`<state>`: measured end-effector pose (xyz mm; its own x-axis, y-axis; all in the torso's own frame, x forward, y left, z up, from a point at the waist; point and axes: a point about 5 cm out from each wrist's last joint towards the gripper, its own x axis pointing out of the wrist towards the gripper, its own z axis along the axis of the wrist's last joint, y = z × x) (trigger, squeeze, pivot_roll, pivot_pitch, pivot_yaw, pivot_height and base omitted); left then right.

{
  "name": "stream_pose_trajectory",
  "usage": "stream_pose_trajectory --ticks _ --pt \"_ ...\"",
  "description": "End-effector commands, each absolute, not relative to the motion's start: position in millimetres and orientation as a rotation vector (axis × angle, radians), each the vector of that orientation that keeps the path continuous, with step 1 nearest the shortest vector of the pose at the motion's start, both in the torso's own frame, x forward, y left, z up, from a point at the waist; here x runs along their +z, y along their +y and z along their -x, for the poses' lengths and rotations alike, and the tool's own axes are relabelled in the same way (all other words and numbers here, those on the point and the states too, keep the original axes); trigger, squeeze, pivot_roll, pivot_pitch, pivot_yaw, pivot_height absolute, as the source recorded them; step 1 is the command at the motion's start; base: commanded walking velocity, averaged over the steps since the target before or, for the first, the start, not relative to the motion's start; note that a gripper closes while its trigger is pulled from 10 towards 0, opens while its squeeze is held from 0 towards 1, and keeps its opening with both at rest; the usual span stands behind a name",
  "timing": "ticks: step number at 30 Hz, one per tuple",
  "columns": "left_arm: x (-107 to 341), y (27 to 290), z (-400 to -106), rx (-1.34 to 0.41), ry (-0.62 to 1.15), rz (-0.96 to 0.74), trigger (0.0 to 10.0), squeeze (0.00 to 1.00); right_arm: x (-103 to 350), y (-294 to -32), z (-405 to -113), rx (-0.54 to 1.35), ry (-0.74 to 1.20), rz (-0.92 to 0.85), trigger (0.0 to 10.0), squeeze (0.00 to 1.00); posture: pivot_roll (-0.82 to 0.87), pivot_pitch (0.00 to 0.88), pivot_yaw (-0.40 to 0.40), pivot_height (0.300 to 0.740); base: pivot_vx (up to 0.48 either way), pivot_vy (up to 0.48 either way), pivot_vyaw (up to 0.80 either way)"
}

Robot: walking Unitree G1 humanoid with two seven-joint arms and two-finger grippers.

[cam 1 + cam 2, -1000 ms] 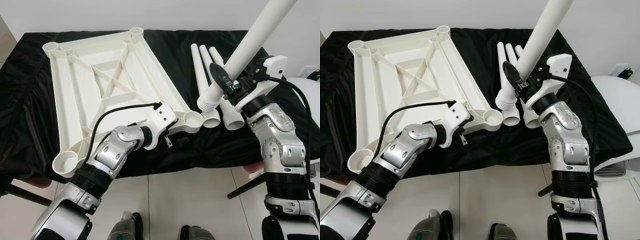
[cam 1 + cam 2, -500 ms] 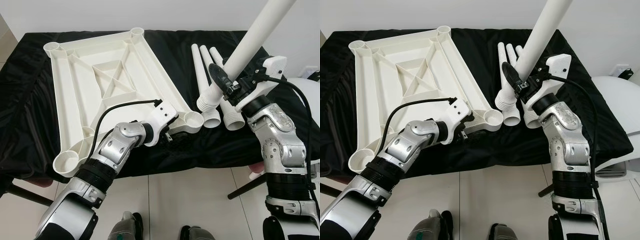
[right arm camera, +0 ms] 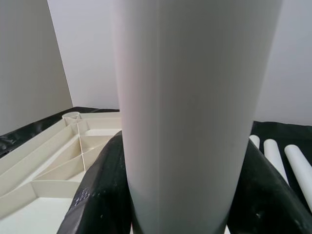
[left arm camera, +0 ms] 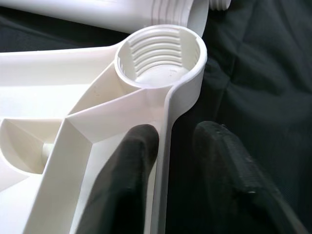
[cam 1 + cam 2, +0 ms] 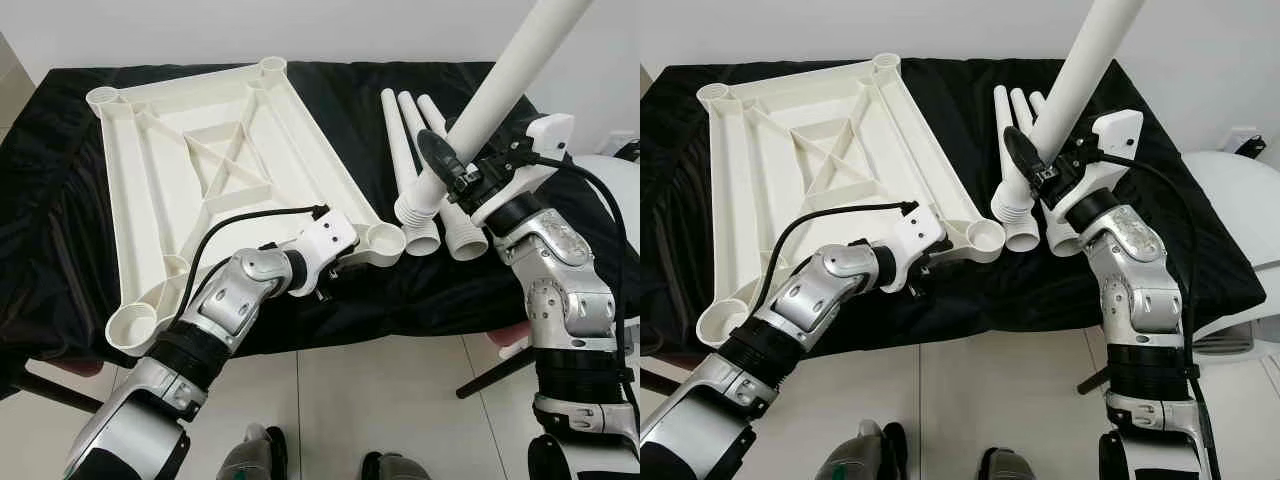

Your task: Building children table

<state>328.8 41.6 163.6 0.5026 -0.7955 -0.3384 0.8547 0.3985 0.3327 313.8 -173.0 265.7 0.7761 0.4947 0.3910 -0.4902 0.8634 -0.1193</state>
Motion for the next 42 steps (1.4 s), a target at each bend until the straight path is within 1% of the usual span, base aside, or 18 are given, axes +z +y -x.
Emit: stream_pose_trajectory --ticks 1,2,3,4,7,8,9,10,15,16,18,24,27,42 --pt "134.8 50.9 -321.8 -1.091 0.274 -0.515 2.4 0.0 265.5 -171.0 -310.6 0.562 -0.423 0.015 10.0 0.0 -0.05 0.14 0.027 0.74 0.0 0.0 0.0" --pt "133.5 52.3 -321.2 -1.094 0.278 -0.518 1.6 0.0 262.8 -170.8 -310.5 0.569 -0.415 0.012 10.0 0.0 -0.05 0.139 0.026 0.74 0.0 0.0 0.0" --pt "133.5 52.3 -321.2 -1.094 0.278 -0.518 1.6 0.0 262.8 -170.8 -310.5 0.569 -0.415 0.012 10.0 0.0 -0.05 0.139 0.026 0.74 0.0 0.0 0.0" --pt "131.9 54.8 -319.7 -1.102 0.282 -0.523 0.0 0.0 258.2 -169.9 -310.2 0.586 -0.401 0.001 10.0 0.0 -0.05 0.137 0.025 0.74 0.0 0.0 0.0" --pt "129.9 60.1 -315.0 -1.13 0.287 -0.544 0.0 0.0 246.5 -169.6 -311.1 0.614 -0.361 -0.017 10.0 0.0 -0.05 0.134 0.023 0.74 0.0 0.0 0.0" --pt "129.9 62.0 -314.0 -1.133 0.292 -0.539 0.4 0.0 242.3 -170.0 -311.6 0.623 -0.346 -0.023 10.0 0.0 -0.05 0.134 0.022 0.74 0.0 0.0 0.0" --pt "129.9 62.0 -314.0 -1.133 0.292 -0.539 0.4 0.0 242.3 -170.0 -311.6 0.623 -0.346 -0.023 10.0 0.0 -0.05 0.134 0.022 0.74 0.0 0.0 0.0" --pt "130.2 63.4 -312.4 -1.143 0.292 -0.536 0.0 0.0 239.4 -170.7 -312.1 0.628 -0.336 -0.022 10.0 0.0 -0.05 0.131 0.018 0.74 0.0 0.0 0.0" --pt "129.3 71.5 -306.3 -1.166 0.296 -0.558 0.0 0.0 233.1 -172.4 -316.5 0.646 -0.311 -0.037 10.0 0.0 -0.04 0.131 0.01 0.74 0.0 0.0 0.0" --pt "128.9 73.3 -306.7 -1.156 0.301 -0.563 10.0 0.0 232.5 -172.3 -317.5 0.653 -0.305 -0.039 10.0 0.0 -0.04 0.132 0.006 0.74 0.0 0.0 0.0" --pt "128.7 74.4 -307.0 -1.148 0.303 -0.569 10.0 0.0 232.1 -172.1 -318.0 0.658 -0.302 -0.04 10.0 0.0 -0.04 0.132 0.006 0.74 0.0 0.0 0.0" --pt "128.0 79.8 -306.0 -1.136 0.306 -0.585 10.0 0.0 225.8 -163.4 -320.6 0.753 -0.281 -0.006 10.0 0.0 -0.03 0.144 -0.013 0.74 0.0 0.0 0.0" --pt "129.5 80.2 -303.9 -1.143 0.3 -0.594 10.0 0.0 226.7 -157.6 -322.0 0.809 -0.285 -0.03 10.0 0.0 -0.03 0.149 -0.02 0.74 0.0 0.0 0.0" --pt "127.5 81.6 -298.5 -1.137 0.311 -0.592 10.0 0.0 229.8 -149.6 -326.4 0.921 -0.288 -0.037 10.0 0.0 -0.02 0.155 -0.033 0.74 0.0 0.0 0.0"
